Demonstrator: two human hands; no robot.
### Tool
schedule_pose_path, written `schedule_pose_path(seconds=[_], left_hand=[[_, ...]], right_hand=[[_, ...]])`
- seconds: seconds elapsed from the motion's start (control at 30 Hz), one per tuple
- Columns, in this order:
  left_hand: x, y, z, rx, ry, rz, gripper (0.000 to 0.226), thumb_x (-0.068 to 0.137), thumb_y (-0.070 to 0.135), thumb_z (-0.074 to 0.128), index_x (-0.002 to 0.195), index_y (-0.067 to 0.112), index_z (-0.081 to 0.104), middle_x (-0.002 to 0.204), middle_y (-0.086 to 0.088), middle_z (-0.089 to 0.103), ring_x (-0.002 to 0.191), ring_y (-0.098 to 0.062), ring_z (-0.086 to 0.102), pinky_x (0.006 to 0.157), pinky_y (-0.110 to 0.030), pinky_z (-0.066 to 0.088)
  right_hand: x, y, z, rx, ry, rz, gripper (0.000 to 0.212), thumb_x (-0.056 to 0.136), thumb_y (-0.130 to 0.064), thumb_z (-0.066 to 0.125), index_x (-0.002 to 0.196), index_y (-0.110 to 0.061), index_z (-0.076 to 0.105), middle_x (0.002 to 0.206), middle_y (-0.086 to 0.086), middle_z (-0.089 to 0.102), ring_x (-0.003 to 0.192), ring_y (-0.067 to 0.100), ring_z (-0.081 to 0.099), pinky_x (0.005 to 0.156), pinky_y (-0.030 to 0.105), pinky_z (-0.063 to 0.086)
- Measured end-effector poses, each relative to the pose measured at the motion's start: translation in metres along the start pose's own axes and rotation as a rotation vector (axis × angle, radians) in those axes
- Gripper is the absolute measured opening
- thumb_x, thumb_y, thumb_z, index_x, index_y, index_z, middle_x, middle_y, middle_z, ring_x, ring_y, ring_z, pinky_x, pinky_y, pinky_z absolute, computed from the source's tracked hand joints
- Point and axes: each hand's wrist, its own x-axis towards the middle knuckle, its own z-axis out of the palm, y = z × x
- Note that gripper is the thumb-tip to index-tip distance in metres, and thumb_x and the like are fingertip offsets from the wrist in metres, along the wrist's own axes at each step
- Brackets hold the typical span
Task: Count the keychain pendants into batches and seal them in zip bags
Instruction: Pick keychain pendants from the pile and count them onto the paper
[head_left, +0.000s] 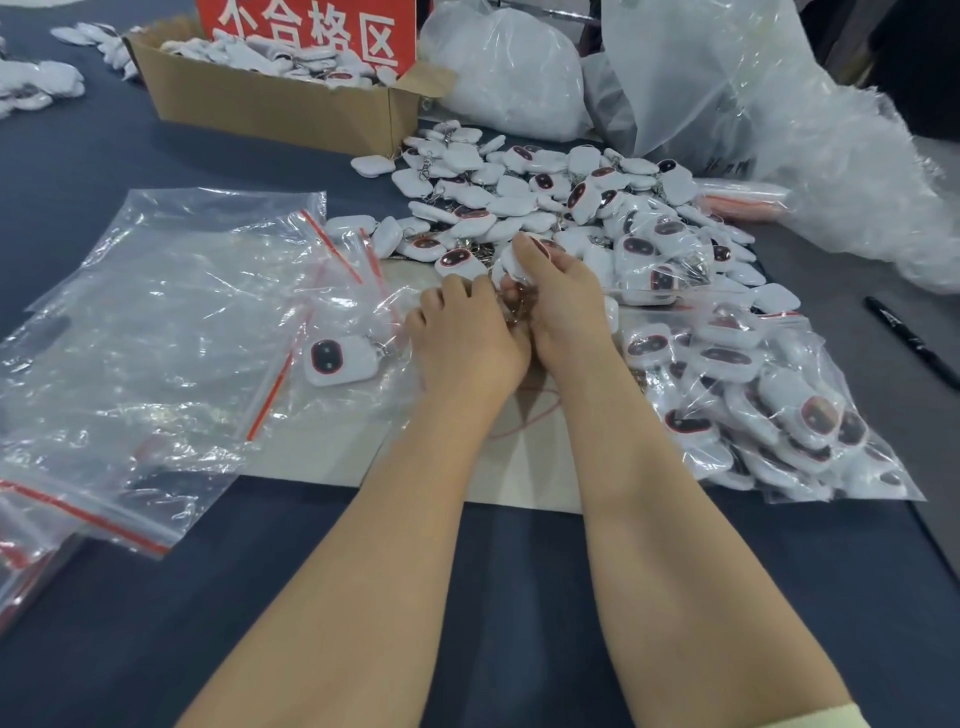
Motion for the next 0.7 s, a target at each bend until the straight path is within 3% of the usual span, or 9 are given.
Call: schedule_pose_path(seconds=[0.07,0.13,0.3,0.4,0.7], left_hand=[[0.0001,0.0000,0.0001,-0.001,0.002,0.002,0.045,0.088,0.035,0.052,0.128,0.015,0.048,0.130,-0.010,0.045,0.122,-0.033,0.037,0.100,-0.041,0.027],[-0.0002,0.0000,0.0001,-0.004,0.008,0.006,0.043,0.088,0.034,0.052,0.126,0.015,0.049,0.129,-0.010,0.046,0.121,-0.032,0.038,0.099,-0.041,0.028],[-0.0004,0.0002,0.0000,-0.025,0.013,0.009,0.038,0.086,0.030,0.050,0.120,0.014,0.052,0.125,-0.009,0.048,0.119,-0.032,0.039,0.097,-0.040,0.029],[-0.0001,0.0007,0.0000,-0.020,0.012,0.008,0.037,0.087,0.031,0.051,0.119,0.014,0.052,0.125,-0.009,0.049,0.119,-0.032,0.040,0.097,-0.040,0.029],[0.0012,0.0010,0.0002,-0.044,0.013,-0.001,0.034,0.087,0.032,0.052,0.117,0.015,0.052,0.125,-0.008,0.048,0.119,-0.032,0.039,0.097,-0.040,0.028]], right_hand=[[-0.0004,-0.0005,-0.0006,0.025,-0.028,-0.006,0.011,0.090,-0.016,0.066,0.087,-0.008,0.058,0.065,0.001,0.058,0.051,0.011,0.055,0.050,0.025,0.047],[-0.0008,-0.0022,-0.0009,0.109,-0.030,0.021,0.014,0.090,-0.017,0.066,0.079,-0.012,0.058,0.061,-0.001,0.059,0.051,0.010,0.056,0.051,0.025,0.048],[-0.0001,-0.0038,-0.0012,0.267,-0.054,0.048,0.006,0.092,-0.008,0.061,0.088,-0.011,0.058,0.079,0.005,0.064,0.070,0.015,0.065,0.063,0.025,0.055],[-0.0003,-0.0028,0.0006,0.219,-0.058,0.013,0.005,0.093,-0.005,0.059,0.088,-0.008,0.058,0.079,0.005,0.064,0.069,0.013,0.064,0.058,0.021,0.054],[-0.0029,-0.0008,-0.0010,0.101,-0.138,-0.091,0.010,0.091,-0.003,0.061,0.087,-0.012,0.058,0.080,0.003,0.068,0.074,0.011,0.067,0.070,0.021,0.055]])
